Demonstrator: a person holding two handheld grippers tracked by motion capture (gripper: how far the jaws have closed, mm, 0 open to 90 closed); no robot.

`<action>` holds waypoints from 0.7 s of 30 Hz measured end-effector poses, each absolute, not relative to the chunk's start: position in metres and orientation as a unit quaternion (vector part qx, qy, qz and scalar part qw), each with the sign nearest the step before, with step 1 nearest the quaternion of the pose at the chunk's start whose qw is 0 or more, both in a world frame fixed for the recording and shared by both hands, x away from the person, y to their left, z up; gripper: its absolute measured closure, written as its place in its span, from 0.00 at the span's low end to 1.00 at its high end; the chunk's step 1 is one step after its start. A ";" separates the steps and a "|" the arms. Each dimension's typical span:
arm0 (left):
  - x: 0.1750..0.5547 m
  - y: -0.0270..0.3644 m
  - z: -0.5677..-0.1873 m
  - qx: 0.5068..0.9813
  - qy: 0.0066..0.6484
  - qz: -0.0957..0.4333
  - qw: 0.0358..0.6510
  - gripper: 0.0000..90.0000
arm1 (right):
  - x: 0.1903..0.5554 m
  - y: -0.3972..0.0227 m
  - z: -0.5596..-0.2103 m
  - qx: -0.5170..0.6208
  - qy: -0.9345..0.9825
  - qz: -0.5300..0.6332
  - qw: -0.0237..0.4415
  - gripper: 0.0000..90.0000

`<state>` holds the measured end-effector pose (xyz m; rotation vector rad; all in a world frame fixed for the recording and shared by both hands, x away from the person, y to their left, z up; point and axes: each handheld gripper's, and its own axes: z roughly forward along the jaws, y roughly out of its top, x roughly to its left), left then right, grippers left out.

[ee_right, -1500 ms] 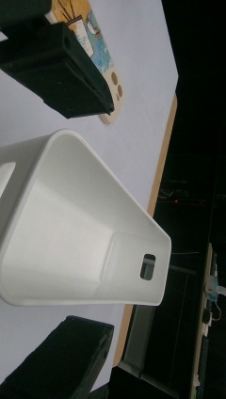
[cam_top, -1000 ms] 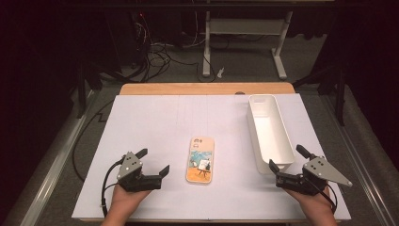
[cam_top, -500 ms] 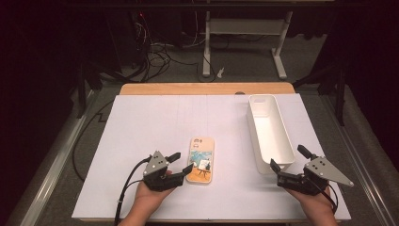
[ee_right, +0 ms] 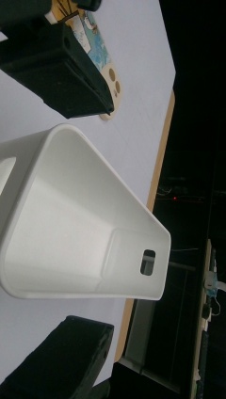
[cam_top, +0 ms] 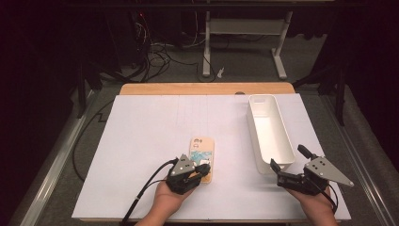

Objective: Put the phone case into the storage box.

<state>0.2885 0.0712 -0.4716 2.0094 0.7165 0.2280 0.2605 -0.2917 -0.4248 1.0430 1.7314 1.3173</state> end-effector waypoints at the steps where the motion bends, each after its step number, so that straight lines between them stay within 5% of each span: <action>1: 0.287 0.065 -0.472 0.829 0.289 0.094 0.469 0.95 | 0.260 -0.292 -0.425 0.404 0.671 0.510 0.356 0.00; 21: 0.284 0.042 -0.476 0.877 0.260 0.095 0.393 1.00 | 0.258 -0.294 -0.423 0.408 0.665 0.516 0.353 0.00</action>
